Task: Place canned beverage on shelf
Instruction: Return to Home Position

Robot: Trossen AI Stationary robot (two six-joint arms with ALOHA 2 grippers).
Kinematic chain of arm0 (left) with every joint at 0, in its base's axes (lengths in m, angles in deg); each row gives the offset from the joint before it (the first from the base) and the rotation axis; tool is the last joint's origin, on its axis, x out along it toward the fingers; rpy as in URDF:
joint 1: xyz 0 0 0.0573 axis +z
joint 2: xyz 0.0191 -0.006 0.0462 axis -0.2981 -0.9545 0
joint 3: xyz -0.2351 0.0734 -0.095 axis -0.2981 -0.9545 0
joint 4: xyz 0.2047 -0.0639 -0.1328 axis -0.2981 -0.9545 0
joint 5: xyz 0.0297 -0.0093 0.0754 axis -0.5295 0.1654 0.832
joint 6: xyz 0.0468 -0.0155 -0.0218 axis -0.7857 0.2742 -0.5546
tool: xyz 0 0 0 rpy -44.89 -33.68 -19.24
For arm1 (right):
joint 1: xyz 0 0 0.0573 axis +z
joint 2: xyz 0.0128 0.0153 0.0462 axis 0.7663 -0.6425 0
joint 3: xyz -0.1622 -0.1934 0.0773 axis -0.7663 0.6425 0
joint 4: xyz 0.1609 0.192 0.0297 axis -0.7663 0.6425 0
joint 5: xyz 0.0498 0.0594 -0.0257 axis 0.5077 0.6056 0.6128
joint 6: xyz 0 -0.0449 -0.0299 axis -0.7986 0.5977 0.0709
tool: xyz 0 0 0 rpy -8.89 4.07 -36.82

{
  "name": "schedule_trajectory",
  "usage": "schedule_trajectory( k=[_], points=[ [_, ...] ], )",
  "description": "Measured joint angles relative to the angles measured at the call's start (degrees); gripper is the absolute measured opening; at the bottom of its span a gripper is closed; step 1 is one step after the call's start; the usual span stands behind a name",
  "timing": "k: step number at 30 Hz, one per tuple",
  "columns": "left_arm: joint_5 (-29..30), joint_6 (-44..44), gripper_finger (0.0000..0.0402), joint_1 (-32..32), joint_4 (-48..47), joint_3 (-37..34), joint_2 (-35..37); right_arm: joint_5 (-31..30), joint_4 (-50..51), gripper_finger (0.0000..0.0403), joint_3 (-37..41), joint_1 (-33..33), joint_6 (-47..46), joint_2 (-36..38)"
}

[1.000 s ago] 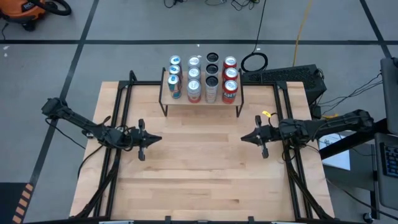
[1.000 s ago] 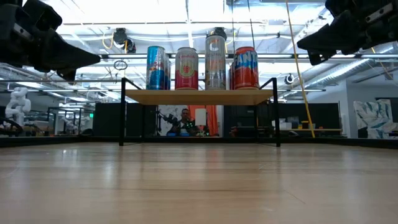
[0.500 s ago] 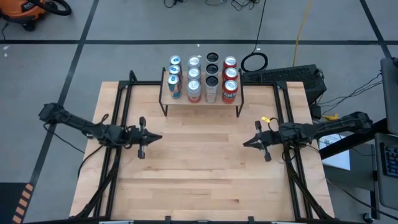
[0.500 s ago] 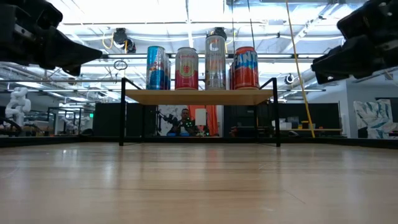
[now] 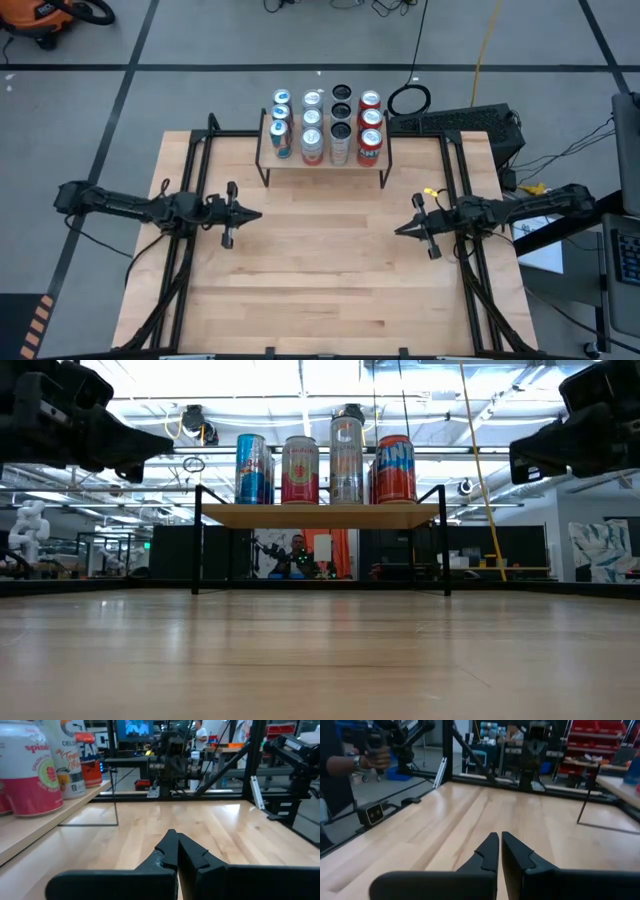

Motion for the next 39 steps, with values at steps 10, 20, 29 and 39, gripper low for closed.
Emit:
schedule_trajectory(
  k=[10,20,29,39],
  points=[
    [-5.18,-0.29,0.0,4.93,-0.87,-0.02,0.0,0.02,2.2,0.0,0.13,-5.9,4.13,5.49],
    [-8.21,0.12,0.0,8.3,-4.22,-0.02,2.03,0.31,9.59,0.0,0.19,-9.03,0.9,8.15],
    [-6.63,0.14,0.0,8.48,-14.74,-0.04,10.55,1.5,10.9,0.0,0.21,-9.03,0.45,10.99],
    [-6.0,0.67,0.0,8.48,-25.64,-0.04,21.98,-0.34,14.18,0.0,0.23,-10.02,0.36,17.4]
  ],
)
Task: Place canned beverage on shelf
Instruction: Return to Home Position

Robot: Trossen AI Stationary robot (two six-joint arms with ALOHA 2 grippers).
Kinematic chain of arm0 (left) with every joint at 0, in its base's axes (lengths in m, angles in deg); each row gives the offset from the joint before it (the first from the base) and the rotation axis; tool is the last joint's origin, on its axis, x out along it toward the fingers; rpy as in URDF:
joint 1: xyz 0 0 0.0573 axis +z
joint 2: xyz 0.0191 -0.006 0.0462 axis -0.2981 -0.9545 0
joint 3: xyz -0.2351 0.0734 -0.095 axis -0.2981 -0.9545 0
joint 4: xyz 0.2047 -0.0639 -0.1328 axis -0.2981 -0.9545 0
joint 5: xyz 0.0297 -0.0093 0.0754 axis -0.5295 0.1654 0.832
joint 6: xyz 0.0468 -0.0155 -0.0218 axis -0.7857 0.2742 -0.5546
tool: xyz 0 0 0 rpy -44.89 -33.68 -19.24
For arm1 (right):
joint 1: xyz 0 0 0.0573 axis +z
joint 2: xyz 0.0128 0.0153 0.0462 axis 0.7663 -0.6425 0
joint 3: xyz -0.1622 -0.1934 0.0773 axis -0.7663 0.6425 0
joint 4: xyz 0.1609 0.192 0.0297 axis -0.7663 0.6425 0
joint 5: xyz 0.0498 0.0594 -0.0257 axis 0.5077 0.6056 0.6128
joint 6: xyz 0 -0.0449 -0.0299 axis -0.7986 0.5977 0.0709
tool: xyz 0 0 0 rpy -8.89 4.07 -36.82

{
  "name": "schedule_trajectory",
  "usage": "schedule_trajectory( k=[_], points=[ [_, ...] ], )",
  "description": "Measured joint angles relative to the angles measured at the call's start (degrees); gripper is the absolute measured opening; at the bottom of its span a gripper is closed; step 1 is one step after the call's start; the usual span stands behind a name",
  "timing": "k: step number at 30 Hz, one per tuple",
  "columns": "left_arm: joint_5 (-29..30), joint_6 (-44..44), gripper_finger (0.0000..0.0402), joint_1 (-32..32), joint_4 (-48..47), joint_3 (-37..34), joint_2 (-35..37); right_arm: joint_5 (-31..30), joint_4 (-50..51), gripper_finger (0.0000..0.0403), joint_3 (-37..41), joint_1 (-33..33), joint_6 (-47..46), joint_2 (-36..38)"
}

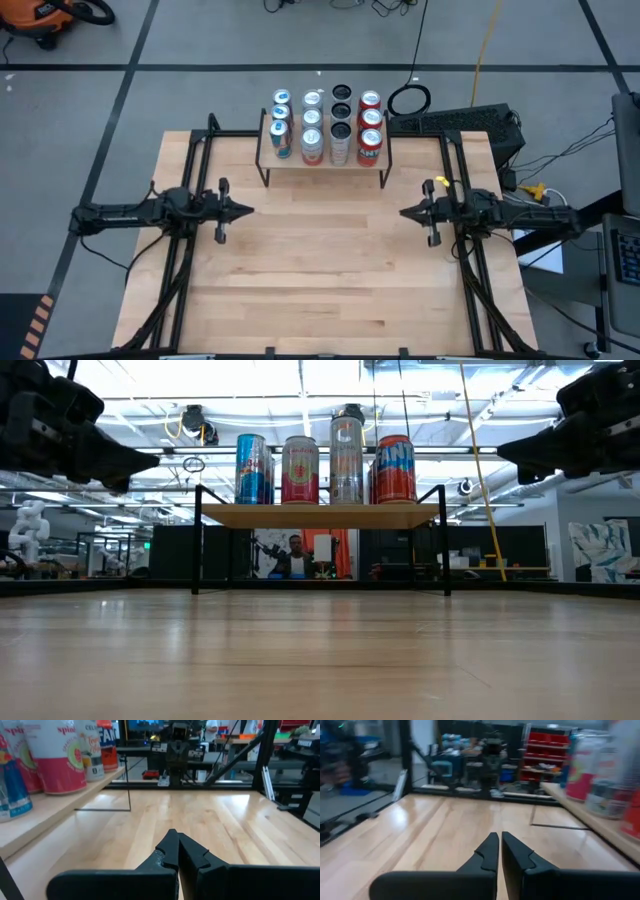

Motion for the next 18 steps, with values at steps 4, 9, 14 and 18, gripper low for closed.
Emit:
schedule_trajectory(
  k=[4,9,14,18],
  points=[
    [0.07,-0.54,0.0,0.0,-0.14,0.0,1.41,-1.62,0.3,0.0,0.0,-0.04,-0.71,2.0],
    [0.04,-0.49,0.0,0.0,-0.21,0.0,1.39,-1.38,0.37,0.0,0.0,-0.04,-0.08,3.02],
    [0.04,-0.47,0.0,0.0,-0.21,0.0,1.39,-1.36,0.54,0.0,0.0,0.09,-3.01,3.02],
    [0.04,-0.47,0.0,0.0,-0.21,0.0,1.39,-1.27,0.39,0.0,0.0,0.09,-3.56,3.02]
  ],
)
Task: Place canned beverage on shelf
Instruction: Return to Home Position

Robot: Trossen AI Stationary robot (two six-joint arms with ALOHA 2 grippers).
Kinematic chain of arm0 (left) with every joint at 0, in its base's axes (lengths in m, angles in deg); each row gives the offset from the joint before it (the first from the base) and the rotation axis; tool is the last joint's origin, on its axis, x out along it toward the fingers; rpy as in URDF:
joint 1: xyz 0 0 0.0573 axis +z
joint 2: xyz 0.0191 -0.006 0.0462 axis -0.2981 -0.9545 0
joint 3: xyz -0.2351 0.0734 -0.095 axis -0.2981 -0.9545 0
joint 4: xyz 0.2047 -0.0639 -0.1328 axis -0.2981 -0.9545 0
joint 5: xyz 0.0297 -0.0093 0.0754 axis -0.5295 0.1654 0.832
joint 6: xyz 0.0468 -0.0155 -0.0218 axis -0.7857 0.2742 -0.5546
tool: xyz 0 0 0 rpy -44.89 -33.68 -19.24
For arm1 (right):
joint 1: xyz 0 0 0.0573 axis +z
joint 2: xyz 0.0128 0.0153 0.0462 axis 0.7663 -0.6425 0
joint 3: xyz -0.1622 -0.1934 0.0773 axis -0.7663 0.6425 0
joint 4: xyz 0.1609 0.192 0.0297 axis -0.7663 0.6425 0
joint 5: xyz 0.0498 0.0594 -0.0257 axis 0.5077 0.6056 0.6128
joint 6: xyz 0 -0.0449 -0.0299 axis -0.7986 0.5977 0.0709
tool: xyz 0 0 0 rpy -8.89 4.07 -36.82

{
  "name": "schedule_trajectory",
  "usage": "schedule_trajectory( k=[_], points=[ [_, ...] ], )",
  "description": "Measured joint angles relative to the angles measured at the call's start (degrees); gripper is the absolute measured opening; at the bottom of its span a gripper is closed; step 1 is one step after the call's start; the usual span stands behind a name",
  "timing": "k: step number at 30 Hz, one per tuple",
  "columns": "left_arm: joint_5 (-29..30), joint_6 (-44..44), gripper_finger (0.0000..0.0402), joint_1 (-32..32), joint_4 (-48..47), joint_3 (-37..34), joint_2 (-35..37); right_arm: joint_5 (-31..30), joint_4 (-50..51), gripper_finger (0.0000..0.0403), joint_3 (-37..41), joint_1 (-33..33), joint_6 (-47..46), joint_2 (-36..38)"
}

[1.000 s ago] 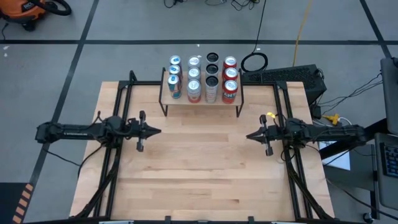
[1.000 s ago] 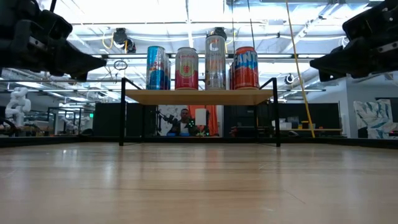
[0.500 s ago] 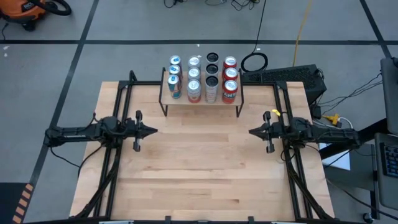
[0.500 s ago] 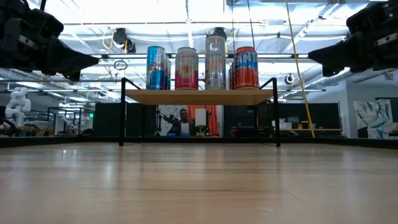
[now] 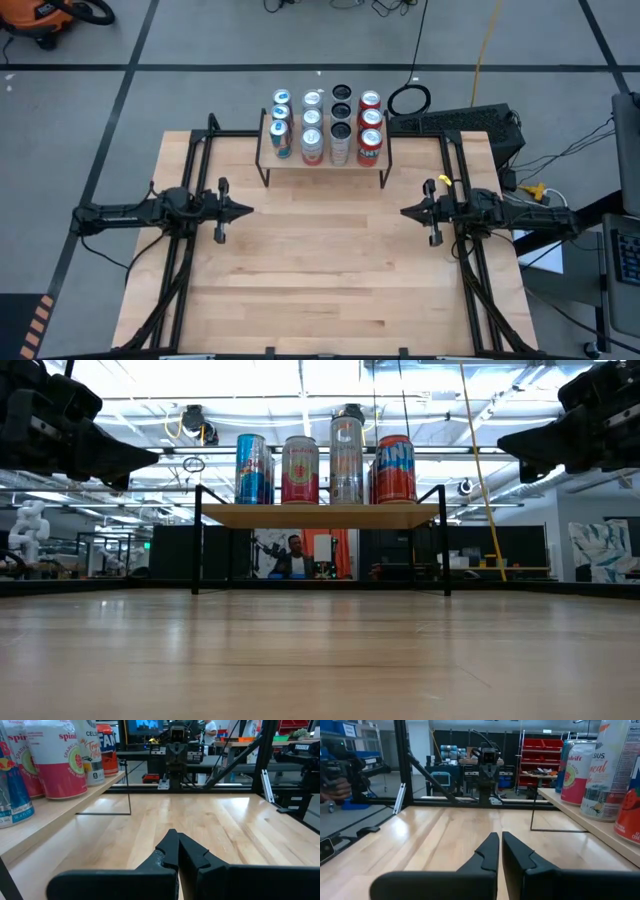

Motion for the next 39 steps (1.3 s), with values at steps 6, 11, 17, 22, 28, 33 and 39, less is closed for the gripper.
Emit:
schedule_trajectory(
  k=[6,11,17,22,28,33,39],
  points=[
    [-0.22,0.92,0.0,-0.67,0.02,0.0,-0.04,1.03,0.19,0.0,0.0,0.02,-0.98,-0.17],
    [-0.19,1.45,0.0,-1.88,0.01,0.0,-0.04,3.15,0.02,0.0,0.0,0.07,-2.44,-0.17],
    [-0.21,1.34,0.0,-2.67,0.04,0.0,0.17,3.15,0.01,0.0,0.0,0.07,-3.86,-0.17],
    [-0.87,1.41,0.0,-2.67,0.2,0.0,0.17,3.13,0.0,0.0,0.0,0.07,-3.48,-0.2],
    [0.72,-0.04,0.0,-2.06,0.12,0.0,0.17,3.13,0.0,0.0,0.0,0.07,-3.48,-0.2],
    [0.87,1.18,0.0,-1.68,0.15,0.0,0.22,3.13,0.0,0.0,0.0,0.07,-3.48,-0.2],
    [0.87,2.57,0.0,-1.72,0.14,0.0,0.23,3.13,0.0,0.0,0.0,0.07,-3.48,-0.2]
  ],
)
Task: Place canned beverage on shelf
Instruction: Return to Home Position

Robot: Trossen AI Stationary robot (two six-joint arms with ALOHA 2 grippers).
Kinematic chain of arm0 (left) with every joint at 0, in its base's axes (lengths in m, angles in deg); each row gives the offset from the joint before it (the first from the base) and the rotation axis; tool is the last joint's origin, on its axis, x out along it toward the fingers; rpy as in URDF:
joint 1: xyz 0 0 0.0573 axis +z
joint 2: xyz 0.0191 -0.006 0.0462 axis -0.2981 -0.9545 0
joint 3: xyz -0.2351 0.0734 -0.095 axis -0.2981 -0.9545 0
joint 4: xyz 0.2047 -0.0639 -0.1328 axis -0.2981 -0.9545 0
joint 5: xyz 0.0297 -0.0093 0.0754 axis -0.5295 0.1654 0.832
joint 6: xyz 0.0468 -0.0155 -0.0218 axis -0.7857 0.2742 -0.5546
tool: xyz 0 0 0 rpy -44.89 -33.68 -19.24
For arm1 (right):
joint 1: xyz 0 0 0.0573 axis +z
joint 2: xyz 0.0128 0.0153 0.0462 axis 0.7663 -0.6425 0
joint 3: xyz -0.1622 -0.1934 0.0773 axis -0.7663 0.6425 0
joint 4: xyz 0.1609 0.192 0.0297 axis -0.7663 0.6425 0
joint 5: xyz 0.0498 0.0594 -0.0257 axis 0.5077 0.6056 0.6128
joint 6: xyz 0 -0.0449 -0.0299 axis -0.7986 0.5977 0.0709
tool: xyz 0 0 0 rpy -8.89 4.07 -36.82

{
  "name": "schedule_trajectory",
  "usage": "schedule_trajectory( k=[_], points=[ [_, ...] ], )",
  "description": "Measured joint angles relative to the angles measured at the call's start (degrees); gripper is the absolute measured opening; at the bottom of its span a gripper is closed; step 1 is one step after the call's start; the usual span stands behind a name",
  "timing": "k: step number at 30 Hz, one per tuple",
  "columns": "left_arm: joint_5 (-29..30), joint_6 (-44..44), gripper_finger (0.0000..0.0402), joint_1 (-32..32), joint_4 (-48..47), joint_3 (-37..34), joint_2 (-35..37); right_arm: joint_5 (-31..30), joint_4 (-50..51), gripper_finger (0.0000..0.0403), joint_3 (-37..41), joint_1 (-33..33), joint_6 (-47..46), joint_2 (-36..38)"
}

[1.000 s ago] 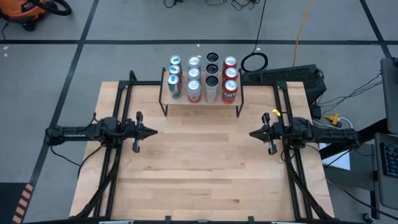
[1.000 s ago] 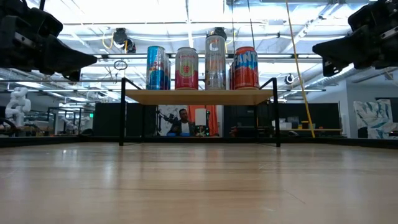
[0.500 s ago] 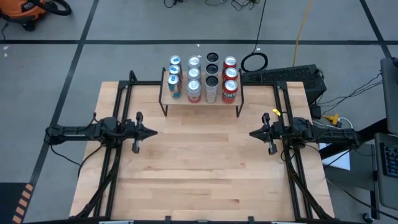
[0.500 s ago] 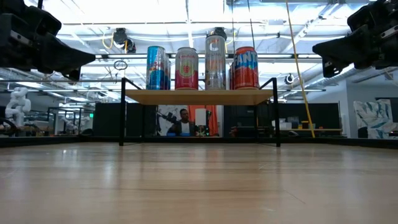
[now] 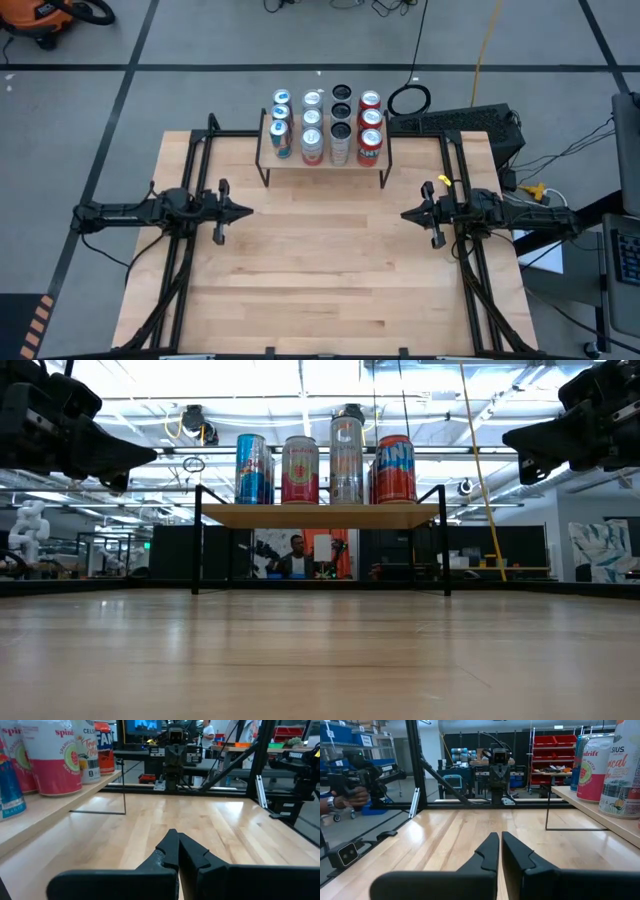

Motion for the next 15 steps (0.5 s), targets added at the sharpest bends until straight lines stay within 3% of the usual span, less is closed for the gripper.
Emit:
schedule_trajectory(
  k=[15],
  points=[
    [0.09,3.28,0.0,-0.12,-0.05,0.0,-0.23,0.0,-0.04,0.0,0.0,0.0,1.0,-0.02]
  ],
)
